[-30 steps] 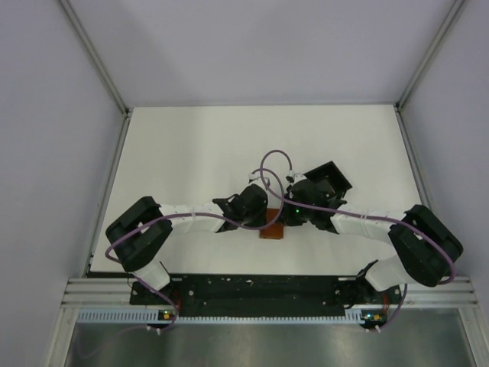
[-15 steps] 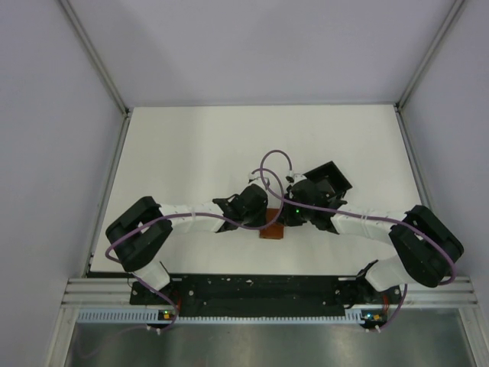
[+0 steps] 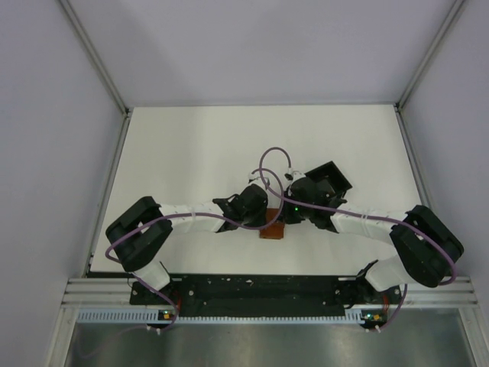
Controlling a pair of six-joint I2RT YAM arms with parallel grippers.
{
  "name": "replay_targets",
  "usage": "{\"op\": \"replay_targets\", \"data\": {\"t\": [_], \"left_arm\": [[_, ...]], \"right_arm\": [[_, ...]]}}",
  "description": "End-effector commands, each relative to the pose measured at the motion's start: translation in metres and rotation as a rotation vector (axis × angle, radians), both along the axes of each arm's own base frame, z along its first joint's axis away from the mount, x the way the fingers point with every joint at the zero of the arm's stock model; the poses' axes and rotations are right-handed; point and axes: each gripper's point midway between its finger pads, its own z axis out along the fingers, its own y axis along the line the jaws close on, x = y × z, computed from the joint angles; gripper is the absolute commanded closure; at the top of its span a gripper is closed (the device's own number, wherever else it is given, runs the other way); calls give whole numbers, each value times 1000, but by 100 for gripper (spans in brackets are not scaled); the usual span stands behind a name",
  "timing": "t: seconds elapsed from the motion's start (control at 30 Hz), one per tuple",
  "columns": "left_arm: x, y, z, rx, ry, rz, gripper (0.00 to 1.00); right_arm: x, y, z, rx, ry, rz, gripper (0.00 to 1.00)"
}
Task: Put the credit cards into the card holder
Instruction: Close the card holder at the center of the board.
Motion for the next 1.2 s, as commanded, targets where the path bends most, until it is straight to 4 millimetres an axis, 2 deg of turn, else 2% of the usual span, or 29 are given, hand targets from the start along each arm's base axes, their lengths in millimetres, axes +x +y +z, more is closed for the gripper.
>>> {"op": "replay_targets", "data": {"t": [0.0,0.1,0.27,0.4,0.6,0.83,1.03,1.17], "left_arm": [[-1,8,-8,44,8,8,96],[0,7,-8,43,7,10,96],[0,8,-8,46,8,15,96],[0,9,-9,48,8,20,96],[0,9,-8,49,7,21,96],[1,9,-8,48,5,22,96],[1,9,-7,49,4,25,96],[1,8,-6,46,5,23,97]], "right_arm": [[11,20,29,64,-75,27,93],[12,18,23,27,-57,18,95],[-2,6,3,-7,0,4,95],[-3,1,-2,-25,4,-14,96],[-1,3,2,-14,-2,-18,95],[-5,-2,-4,-19,6,-31,96],[-2,1,11,13,-44,-23,98],[-1,-2,4,-15,-33,-29,98]]}}
